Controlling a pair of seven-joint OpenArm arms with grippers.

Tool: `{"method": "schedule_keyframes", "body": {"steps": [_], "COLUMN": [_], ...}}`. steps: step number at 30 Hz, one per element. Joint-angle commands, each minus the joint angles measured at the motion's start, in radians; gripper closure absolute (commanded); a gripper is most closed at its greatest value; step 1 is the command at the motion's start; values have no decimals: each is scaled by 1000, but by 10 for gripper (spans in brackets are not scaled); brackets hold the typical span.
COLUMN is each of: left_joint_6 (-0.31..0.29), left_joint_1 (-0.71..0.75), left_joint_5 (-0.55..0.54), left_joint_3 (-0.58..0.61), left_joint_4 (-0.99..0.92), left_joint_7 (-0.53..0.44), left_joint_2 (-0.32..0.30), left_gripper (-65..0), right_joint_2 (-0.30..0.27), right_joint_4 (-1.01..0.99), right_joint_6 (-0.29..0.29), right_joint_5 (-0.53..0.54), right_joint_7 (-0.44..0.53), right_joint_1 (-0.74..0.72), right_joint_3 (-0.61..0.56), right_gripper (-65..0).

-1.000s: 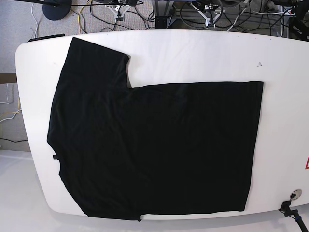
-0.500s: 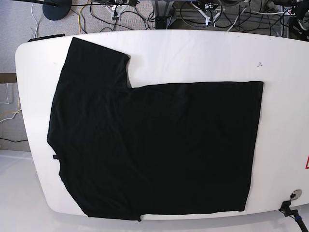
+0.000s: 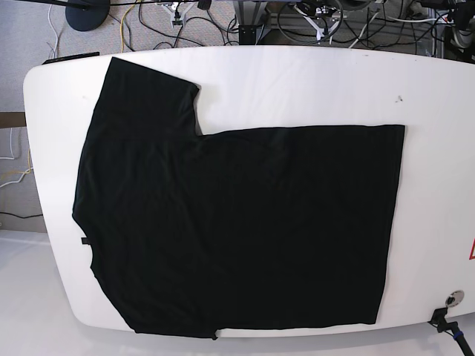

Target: Fold the T-shirt properly

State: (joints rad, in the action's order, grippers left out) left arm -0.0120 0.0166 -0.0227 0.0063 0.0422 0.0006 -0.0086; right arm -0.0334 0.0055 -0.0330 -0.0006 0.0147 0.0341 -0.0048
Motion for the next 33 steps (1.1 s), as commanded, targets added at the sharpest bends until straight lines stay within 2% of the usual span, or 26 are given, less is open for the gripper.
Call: {"method": "schedule_keyframes", "body": {"steps": [1, 18, 22, 27, 29, 33], "left_joint_6": [-3, -10, -10, -10, -10, -10], "left_joint_1": [-3, 50, 119, 254, 309, 405], "left_joint_5": [-1, -9, -13, -13, -13, -15], "left_joint_3": [-3, 5, 2, 2, 1, 1], "left_joint_4": [1, 14, 137, 335, 401, 536], "left_joint_7": [2, -6, -7, -7, -9, -9], "left_joint_2": [-3, 8, 3, 2, 2, 2], "left_gripper": [-8, -14, -10, -16, -72, -320], "right_joint_2": [-3, 7, 7, -13, -16, -20], "right_joint_4": [-1, 9, 58, 258, 333, 511], "right_joint_6": [2, -6, -6, 0, 0, -5], "right_joint_5": [-4, -2, -3, -3, -3, -3], "right_joint_7": [-1, 9, 11, 3, 3, 3], "right_joint_1": [0, -10, 0, 132, 188, 307], "right_joint_3": [1, -4, -5, -5, -5, -5], "right_gripper": [-2, -5, -6, -9, -25, -184]}}
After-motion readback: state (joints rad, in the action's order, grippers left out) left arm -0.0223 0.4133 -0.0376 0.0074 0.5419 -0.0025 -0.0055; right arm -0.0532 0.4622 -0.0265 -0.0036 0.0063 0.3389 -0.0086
